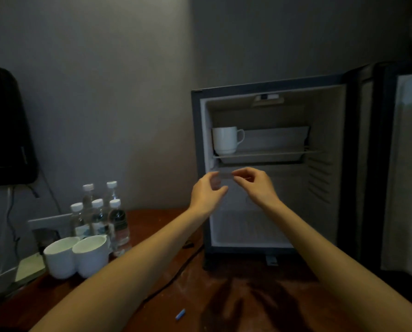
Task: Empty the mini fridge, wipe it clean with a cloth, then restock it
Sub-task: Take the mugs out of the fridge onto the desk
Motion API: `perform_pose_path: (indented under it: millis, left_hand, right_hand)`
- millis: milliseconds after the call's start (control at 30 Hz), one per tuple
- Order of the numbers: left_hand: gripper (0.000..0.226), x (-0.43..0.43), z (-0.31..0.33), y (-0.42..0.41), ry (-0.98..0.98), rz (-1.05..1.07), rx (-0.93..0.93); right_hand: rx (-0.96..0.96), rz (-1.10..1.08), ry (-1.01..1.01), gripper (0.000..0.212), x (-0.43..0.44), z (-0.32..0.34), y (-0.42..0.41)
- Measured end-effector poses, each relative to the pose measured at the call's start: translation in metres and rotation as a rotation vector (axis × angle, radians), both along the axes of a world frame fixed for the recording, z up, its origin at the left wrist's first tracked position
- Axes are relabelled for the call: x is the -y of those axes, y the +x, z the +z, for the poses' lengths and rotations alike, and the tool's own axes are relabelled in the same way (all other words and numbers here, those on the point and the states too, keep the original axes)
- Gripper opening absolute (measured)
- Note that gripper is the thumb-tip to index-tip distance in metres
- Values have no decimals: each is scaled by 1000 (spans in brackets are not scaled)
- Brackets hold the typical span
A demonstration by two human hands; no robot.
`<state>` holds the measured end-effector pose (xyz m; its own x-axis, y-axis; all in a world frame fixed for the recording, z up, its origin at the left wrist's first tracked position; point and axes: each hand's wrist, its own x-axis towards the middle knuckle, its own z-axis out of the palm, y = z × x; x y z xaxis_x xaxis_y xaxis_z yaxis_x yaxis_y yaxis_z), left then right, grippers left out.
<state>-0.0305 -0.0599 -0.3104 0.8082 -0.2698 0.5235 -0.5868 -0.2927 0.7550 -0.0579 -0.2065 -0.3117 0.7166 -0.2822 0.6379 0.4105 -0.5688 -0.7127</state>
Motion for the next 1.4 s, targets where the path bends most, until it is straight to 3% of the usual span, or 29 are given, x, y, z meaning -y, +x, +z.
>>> perform_pose_path:
  millis: [233, 333, 500, 633, 900, 1067, 1200, 1400]
  left_hand:
    - [57, 39, 46, 20, -245, -29, 73]
    - [62, 49, 59, 33, -242, -8, 73]
    - [49, 62, 74, 56, -158, 37, 7]
    - [52, 72, 82, 70, -111, 72, -12]
    - [45, 93, 87, 91, -140, 124, -14]
    - [37, 102, 85, 99, -181, 158, -48]
    - [56, 102, 86, 109, -188, 187, -60]
    - [59, 109, 85, 113, -249, 156, -63]
  right_hand:
    - [88, -68, 76, 21, 32, 25, 15]
    - [124, -93, 83, 23, 35, 40, 29]
    - [102, -119, 105, 24, 36, 67, 61]
    - [8, -125, 162, 29, 35, 80, 90]
    - [-294, -225, 76, 42, 35, 100, 127]
    - [-300, -199, 330, 52, 58, 98, 162]
    - [-257, -99, 467, 43, 46, 110, 139]
    - [-265, 11, 615, 49, 55, 116, 134]
